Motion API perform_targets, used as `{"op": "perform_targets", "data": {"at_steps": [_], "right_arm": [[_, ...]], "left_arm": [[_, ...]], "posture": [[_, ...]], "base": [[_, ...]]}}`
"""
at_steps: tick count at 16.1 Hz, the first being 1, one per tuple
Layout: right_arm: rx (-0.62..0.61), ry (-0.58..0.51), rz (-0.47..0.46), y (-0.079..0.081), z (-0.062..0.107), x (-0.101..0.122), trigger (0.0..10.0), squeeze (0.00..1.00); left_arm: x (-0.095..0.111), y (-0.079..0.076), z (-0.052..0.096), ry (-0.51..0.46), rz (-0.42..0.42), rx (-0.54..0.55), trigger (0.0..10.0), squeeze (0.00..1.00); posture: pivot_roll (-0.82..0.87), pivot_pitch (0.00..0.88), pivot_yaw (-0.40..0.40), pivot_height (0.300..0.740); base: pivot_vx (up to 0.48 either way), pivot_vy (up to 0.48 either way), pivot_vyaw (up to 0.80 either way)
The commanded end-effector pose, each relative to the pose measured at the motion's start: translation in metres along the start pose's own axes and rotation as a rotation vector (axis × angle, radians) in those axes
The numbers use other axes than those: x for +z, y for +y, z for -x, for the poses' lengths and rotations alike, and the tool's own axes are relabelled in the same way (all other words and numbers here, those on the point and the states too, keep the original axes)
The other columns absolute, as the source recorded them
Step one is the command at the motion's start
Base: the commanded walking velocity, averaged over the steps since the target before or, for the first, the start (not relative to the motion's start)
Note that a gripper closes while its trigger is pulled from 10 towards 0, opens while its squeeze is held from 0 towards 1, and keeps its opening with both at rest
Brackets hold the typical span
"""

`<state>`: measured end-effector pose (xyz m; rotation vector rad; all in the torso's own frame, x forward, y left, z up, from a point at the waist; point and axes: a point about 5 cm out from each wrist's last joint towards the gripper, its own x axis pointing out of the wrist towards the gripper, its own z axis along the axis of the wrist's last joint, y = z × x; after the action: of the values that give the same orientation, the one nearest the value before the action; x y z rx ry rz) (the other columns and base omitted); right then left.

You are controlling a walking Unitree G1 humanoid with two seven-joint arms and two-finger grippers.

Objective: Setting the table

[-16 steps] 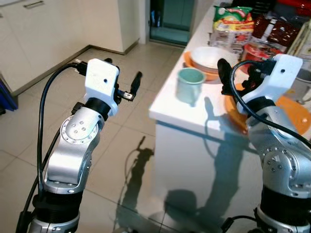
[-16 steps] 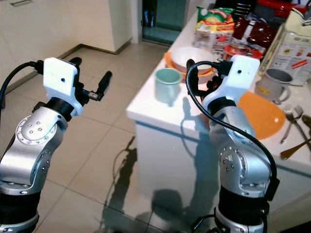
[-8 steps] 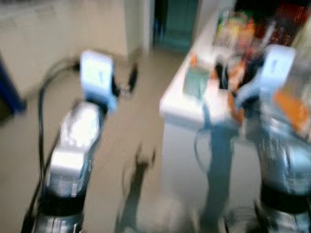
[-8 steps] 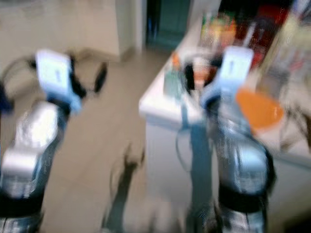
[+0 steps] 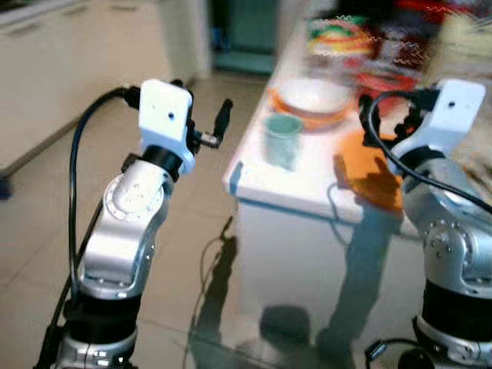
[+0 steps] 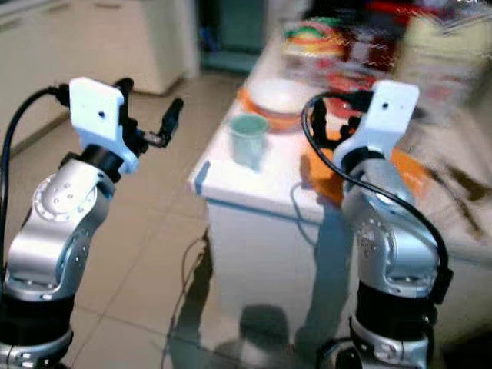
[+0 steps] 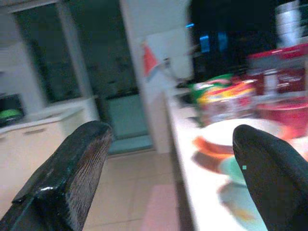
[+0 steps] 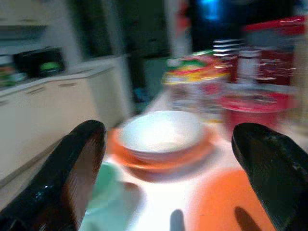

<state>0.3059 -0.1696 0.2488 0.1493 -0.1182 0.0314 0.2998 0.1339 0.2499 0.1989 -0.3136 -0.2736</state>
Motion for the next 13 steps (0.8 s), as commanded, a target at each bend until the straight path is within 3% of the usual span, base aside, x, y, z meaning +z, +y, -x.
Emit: {"op": "perform_targets", "data": {"at_steps": [1,5,10,11,12,13], "right_arm": [[0.070,-0.004,-0.004,0.011,-0.001,0.005,10.0,0.00],[0.104,-0.029,0.023,0.009,-0.006,0.017,10.0,0.00],[0.072,-0.009,0.070,-0.002,-0.016,0.025,10.0,0.00],[0.059,0.000,0.073,-0.005,-0.017,0.025,10.0,0.81],[0.027,0.016,0.063,-0.012,-0.018,0.025,10.0,1.00],[-0.007,0.034,0.047,-0.018,-0.021,0.024,10.0,1.00]], "left_arm": [[-0.003,0.006,0.002,0.014,-0.003,0.021,10.0,0.00],[-0.003,0.009,0.005,0.020,-0.013,0.032,10.0,0.00],[-0.001,0.006,0.010,0.004,0.022,-0.032,10.0,0.00],[-0.001,0.005,0.010,0.008,0.019,-0.041,10.0,0.00],[-0.002,0.004,0.011,0.013,0.017,-0.049,10.0,0.00],[-0.001,0.001,0.012,0.010,0.026,-0.064,10.0,0.00]], "posture": [[0.02,0.023,-0.019,0.740],[0.03,0.023,-0.029,0.740],[0.02,0.022,-0.037,0.740],[0.02,0.022,-0.037,0.740],[0.03,0.020,-0.040,0.740],[0.03,0.019,-0.039,0.740]], "base": [[0.480,0.000,0.00],[0.468,0.000,0.00],[0.000,0.000,0.00],[0.000,0.000,0.00],[0.000,0.000,0.00],[0.000,0.000,0.00]]}}
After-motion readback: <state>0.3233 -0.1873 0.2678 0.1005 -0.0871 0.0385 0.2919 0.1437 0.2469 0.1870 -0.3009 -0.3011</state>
